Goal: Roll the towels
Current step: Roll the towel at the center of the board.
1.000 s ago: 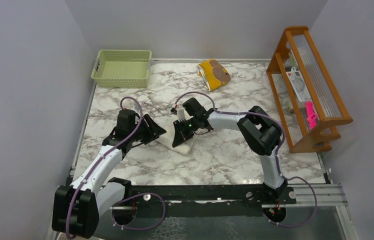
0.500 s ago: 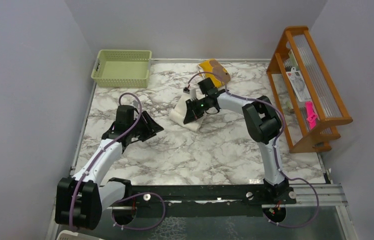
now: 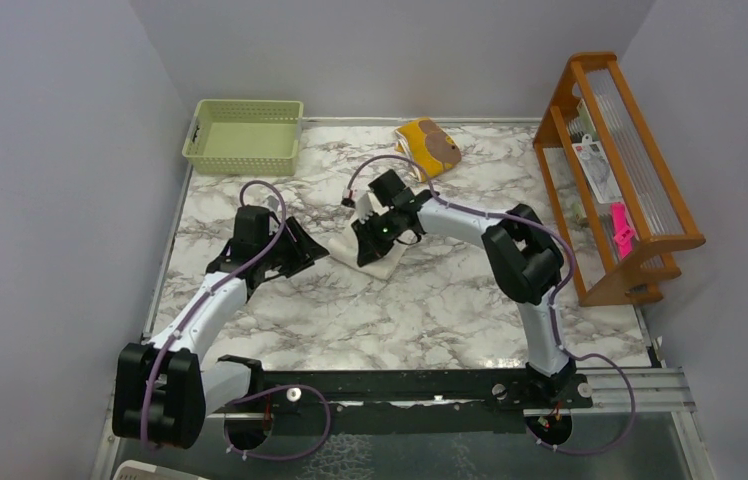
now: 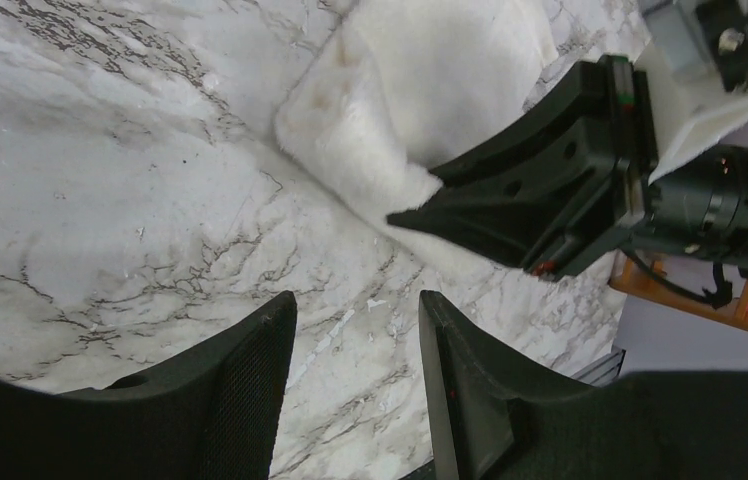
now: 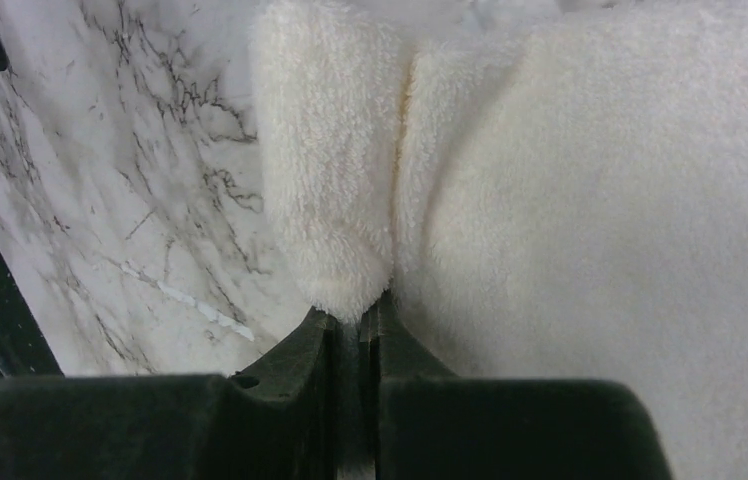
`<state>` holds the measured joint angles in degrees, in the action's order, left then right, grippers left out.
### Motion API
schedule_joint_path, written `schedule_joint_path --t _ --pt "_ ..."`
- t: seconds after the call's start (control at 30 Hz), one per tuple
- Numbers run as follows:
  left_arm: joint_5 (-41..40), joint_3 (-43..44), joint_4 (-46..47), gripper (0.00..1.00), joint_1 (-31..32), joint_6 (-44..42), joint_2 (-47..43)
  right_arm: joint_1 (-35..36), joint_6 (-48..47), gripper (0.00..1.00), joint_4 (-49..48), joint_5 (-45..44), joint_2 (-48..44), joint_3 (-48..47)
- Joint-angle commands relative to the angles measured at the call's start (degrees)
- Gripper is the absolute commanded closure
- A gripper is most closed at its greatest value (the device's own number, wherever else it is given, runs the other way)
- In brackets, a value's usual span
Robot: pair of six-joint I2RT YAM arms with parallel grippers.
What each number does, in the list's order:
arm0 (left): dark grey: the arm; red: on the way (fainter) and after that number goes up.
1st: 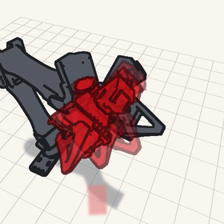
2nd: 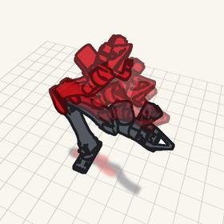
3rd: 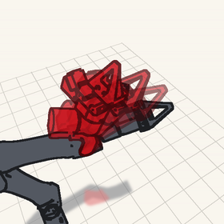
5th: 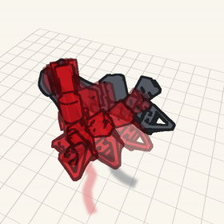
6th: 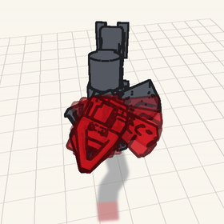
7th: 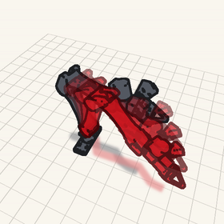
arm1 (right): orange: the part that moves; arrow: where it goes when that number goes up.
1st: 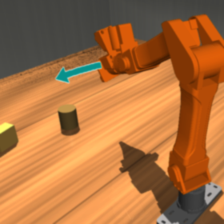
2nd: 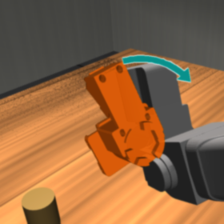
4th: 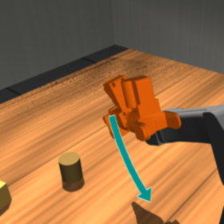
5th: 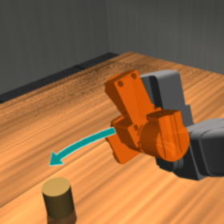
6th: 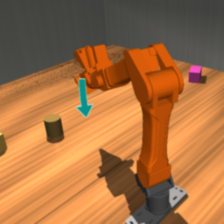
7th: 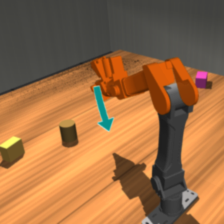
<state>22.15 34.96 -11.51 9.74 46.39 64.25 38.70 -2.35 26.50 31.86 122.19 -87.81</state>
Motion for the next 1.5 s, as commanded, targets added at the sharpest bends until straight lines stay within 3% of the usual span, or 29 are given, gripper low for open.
schedule_joint_path --t 0.0,0.33,0.67,0.8,1.0,1.47 --pt "1.6 -2.0 3.4 0.5 -0.2 0.6 0.9 3.6 3.3 0.99 -0.5 -7.8 -2.3 2.2" --pt "1.2 -4.1 4.2 0.5 -0.3 0.7 0.4 9.7 4.9 0.99 -6.7 -37.9 -10.0 6.5" --pt "-0.6 -2.5 2.8 0.5 -0.7 0.0 0.3 12.9 -5.9 0.99 -22.4 -51.1 -21.0 20.3" --pt "-0.6 -2.5 2.8 0.5 -0.9 0.0 0.7 15.5 -6.3 0.99 -22.8 -47.7 -21.1 23.0" --pt "-1.0 -3.3 2.1 0.5 -1.0 -0.1 0.1 16.2 0.8 0.99 -21.4 -27.7 -19.3 24.9" --pt "1.8 -7.0 1.3 0.5 -1.0 1.6 -3.8 13.4 15.9 0.99 -18.9 -3.8 -0.4 20.3"
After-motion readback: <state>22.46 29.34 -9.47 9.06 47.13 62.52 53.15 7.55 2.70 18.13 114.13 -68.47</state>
